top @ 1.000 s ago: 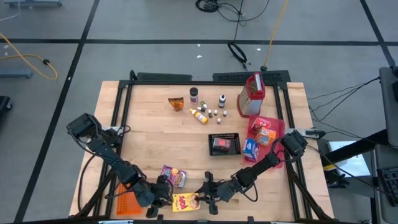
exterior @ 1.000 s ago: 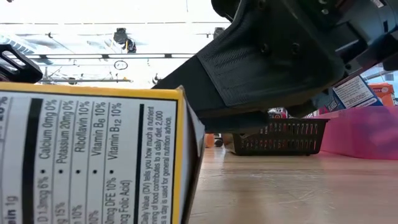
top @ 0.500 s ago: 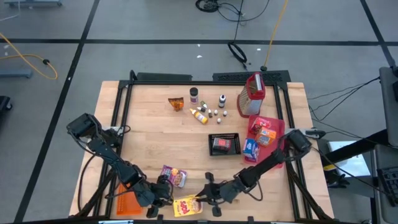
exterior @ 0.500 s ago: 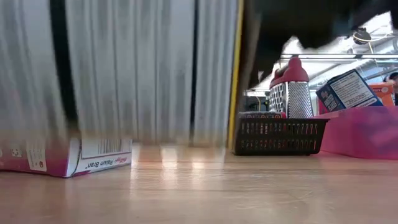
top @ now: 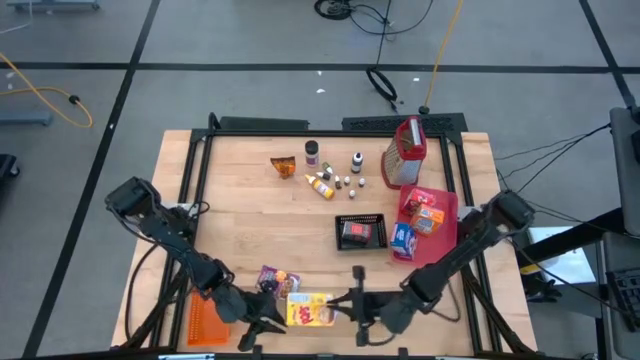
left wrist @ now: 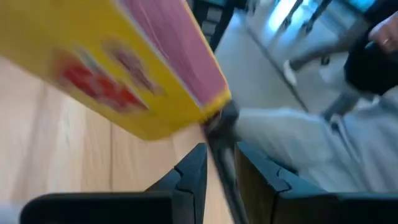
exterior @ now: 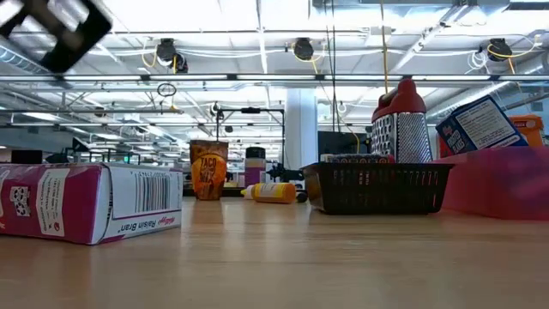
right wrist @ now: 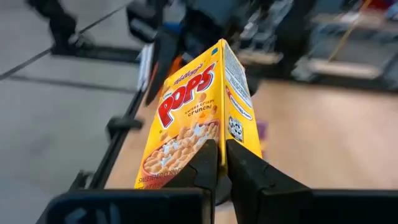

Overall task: Pick & Place Kitchen Items
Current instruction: Put the yellow cereal box into the red bin

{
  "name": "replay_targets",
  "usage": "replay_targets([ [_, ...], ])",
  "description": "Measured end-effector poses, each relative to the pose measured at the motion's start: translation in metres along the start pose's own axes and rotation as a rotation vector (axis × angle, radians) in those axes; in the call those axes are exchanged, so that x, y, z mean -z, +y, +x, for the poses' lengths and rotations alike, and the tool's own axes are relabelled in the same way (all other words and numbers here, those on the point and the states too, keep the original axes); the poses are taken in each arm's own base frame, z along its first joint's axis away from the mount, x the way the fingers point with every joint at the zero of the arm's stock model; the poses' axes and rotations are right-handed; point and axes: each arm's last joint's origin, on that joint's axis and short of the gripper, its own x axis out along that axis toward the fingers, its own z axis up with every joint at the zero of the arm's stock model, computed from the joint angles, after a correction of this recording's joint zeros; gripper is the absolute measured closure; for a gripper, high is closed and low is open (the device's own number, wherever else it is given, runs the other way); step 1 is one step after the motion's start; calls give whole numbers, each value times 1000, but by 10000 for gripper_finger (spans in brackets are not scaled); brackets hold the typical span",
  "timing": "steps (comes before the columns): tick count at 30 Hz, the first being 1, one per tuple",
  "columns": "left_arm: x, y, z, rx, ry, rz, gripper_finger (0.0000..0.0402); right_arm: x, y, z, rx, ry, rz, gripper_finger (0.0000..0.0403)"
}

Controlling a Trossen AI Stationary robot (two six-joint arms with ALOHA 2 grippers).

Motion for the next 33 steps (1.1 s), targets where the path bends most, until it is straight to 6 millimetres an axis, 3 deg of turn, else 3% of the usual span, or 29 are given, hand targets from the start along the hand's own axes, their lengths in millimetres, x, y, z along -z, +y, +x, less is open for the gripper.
replay_targets([
  [7,-33,-6,-21,-97,-237,82,321,-35,-1,-40,143,-115,-51,387],
  [10,-48,-8,-30,-161,-365,107,321,-41,-1,-48,203,-141,-61,387],
  [16,-74,-3,-39,-204,-584,133,321,-47,-6,-49,315,-175,-54,387],
  [24,-86,18,-37,-250,-622,66,321,-55,-14,-47,431,-205,-73,387],
  [33,-100,17,-45,-236,-757,127,321,-55,-14,-47,439,-201,-76,388],
])
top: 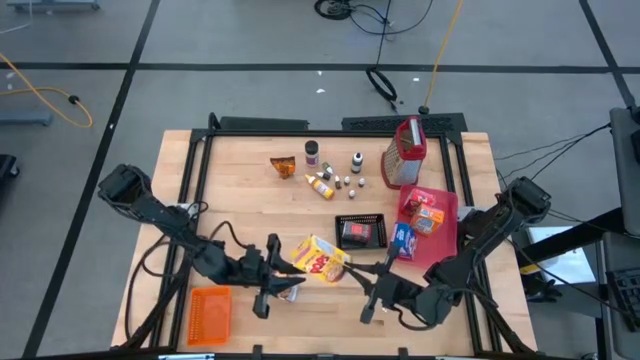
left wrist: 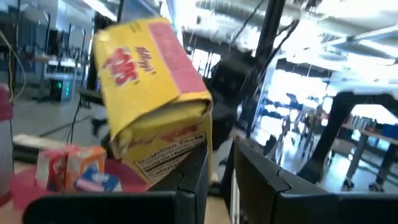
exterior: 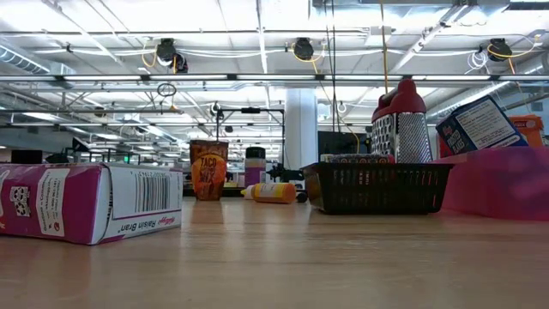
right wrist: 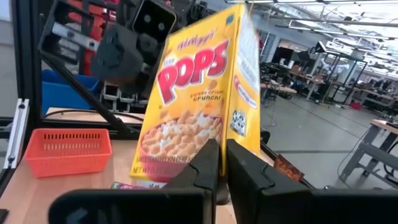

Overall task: Pick & Place Kitchen Items
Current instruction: Put the yellow cereal box into the red bin

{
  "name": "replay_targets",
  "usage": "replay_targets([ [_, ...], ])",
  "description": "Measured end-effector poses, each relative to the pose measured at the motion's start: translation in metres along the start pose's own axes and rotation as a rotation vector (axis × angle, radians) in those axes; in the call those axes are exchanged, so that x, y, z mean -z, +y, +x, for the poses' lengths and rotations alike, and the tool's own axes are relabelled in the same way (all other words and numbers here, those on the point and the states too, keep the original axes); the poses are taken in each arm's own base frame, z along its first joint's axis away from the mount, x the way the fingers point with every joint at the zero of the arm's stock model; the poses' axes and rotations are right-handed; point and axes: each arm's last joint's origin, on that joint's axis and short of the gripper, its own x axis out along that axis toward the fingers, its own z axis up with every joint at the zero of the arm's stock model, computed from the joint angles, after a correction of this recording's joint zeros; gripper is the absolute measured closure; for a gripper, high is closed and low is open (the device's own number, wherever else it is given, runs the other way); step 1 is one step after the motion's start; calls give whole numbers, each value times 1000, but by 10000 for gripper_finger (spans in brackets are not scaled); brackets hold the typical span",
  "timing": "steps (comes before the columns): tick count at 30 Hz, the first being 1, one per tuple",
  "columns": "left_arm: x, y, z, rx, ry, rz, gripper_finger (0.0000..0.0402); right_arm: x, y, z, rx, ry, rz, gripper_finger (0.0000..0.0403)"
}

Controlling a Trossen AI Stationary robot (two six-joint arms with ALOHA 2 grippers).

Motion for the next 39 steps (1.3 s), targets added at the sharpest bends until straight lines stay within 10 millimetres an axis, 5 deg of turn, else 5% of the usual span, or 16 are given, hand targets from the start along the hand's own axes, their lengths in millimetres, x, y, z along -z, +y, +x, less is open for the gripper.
replay_targets([
  [17,-2,4,2,-17,-18,48,311,-7,0,-2,4,-38,-34,388],
  [30,0,5,3,-24,-1,58,195,-14,-2,-3,11,-77,-51,388],
  [39,-1,10,5,-47,-5,81,161,-18,0,-9,-3,-100,-60,388],
])
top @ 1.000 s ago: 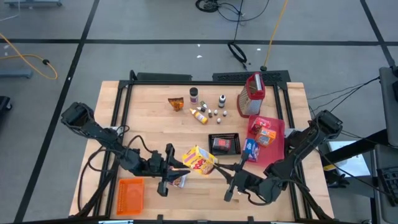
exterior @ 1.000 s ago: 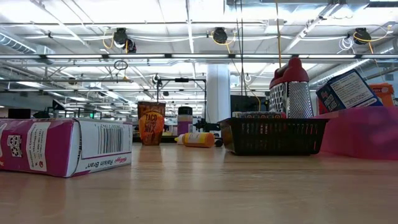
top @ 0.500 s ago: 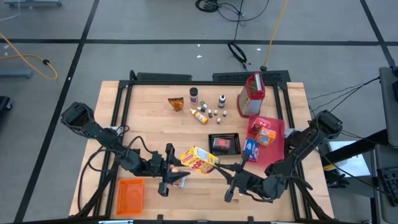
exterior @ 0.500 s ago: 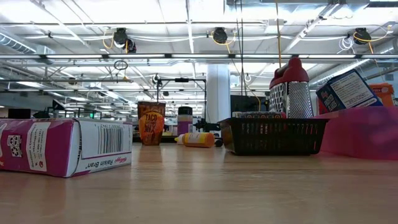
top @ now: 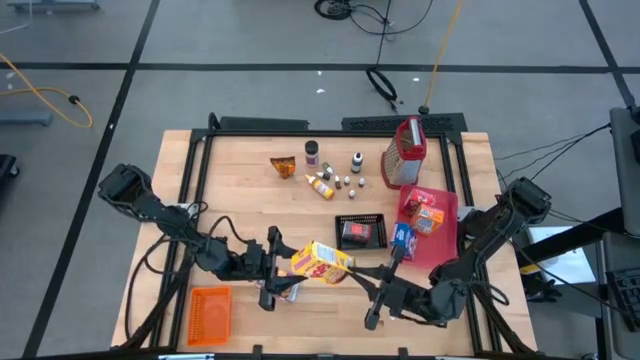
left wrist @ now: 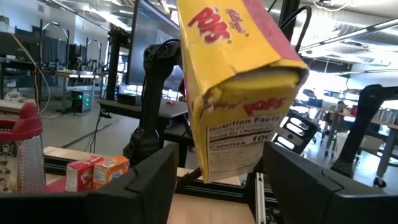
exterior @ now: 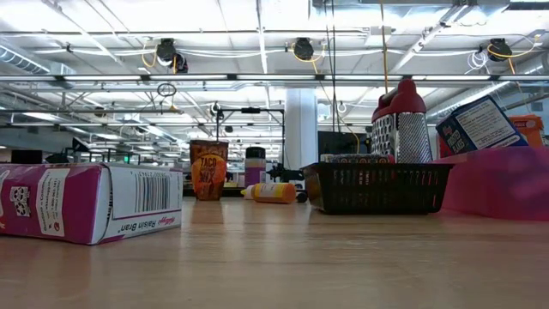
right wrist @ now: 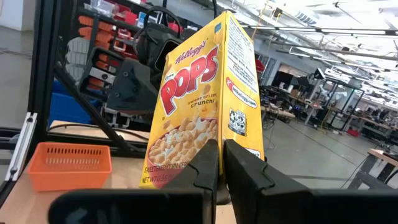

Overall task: Pick & Place Kitchen Items
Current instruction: Put the yellow cereal box into the red bin

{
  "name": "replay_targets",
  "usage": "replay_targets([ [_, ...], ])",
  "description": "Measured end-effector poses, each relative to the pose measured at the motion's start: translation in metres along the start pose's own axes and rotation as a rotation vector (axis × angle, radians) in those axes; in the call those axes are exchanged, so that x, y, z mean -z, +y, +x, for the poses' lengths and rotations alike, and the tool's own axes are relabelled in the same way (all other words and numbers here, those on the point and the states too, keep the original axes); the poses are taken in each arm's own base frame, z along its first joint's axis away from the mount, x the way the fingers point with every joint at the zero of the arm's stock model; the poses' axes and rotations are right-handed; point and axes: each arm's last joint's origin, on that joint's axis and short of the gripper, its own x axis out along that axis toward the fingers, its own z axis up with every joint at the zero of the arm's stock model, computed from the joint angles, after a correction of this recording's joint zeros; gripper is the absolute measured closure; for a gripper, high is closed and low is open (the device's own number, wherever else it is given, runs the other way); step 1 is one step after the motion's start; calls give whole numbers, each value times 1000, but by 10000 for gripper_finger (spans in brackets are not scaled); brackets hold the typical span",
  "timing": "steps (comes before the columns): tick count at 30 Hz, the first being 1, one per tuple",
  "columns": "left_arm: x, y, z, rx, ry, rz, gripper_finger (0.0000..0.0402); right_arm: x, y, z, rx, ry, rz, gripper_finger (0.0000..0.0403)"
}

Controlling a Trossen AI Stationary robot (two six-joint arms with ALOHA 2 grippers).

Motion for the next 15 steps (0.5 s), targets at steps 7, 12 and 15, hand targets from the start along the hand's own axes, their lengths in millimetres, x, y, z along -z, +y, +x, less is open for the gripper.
replay_targets([
  [7,-2,-3,-1,47,-19,-22,160,1,0,1,6,7,-1,388],
  [12,-9,-5,-2,55,-86,-21,160,7,0,5,3,36,22,388],
  [15,-13,-4,-2,50,-117,-27,160,12,-3,13,23,56,44,388],
])
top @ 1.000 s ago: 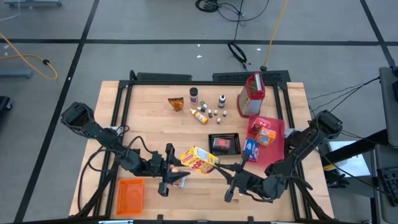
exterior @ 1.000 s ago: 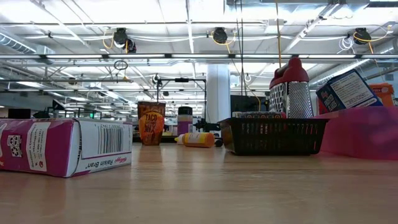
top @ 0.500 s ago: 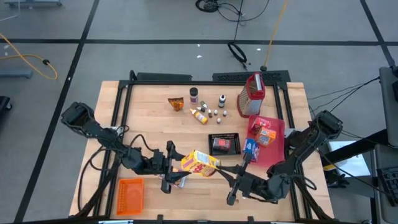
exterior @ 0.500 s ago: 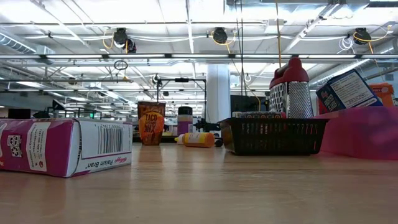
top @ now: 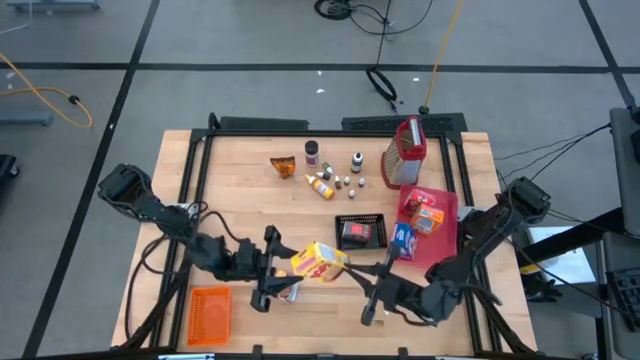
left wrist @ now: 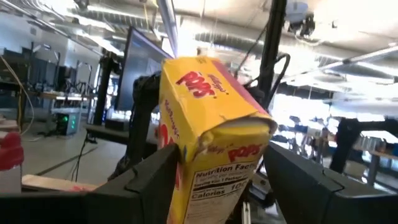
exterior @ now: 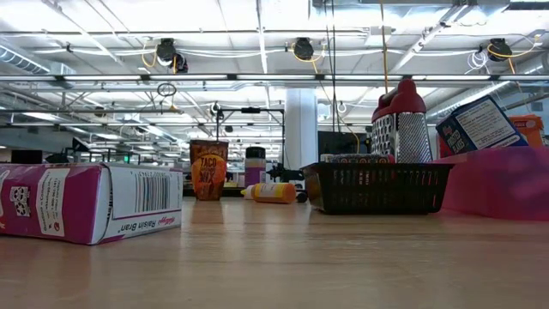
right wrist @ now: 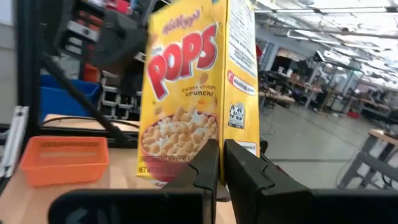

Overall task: Pick & Place Kitchen Items
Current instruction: Put the yellow cereal box into the red bin

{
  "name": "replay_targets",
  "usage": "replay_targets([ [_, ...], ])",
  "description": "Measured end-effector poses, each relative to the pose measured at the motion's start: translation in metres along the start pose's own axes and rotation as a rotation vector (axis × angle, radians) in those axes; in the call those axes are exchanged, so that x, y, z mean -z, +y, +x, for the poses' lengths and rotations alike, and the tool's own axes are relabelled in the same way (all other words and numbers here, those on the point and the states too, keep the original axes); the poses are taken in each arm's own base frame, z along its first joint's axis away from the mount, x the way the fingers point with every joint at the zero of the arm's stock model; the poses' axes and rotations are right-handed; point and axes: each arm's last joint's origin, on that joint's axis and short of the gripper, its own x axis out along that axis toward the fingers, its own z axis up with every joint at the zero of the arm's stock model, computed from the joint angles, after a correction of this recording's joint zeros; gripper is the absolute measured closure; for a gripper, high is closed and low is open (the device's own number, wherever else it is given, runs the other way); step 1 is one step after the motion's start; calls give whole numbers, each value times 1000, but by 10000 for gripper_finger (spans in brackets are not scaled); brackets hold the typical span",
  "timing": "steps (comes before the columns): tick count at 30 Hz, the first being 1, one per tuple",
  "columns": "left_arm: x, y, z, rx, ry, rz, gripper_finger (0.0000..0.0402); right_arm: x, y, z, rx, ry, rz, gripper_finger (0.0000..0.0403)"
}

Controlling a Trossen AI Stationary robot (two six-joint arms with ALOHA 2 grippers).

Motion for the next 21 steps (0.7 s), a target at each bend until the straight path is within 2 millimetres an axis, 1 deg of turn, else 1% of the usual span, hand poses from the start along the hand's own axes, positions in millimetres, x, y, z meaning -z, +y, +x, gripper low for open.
replay_targets([
  [2,0,2,1,-8,-2,-1,160,1,-2,5,10,3,9,388],
  [6,0,5,3,-30,0,17,160,3,-3,10,-45,-1,30,388],
  [12,1,10,4,-117,3,39,160,6,0,11,-61,2,25,387],
  [17,-1,10,3,-134,-13,37,161,8,1,11,-70,13,7,387],
  [19,-2,11,3,-136,-15,40,168,10,1,11,-74,22,3,387],
  [21,-2,11,3,-143,-14,45,188,10,1,11,-74,22,5,387],
])
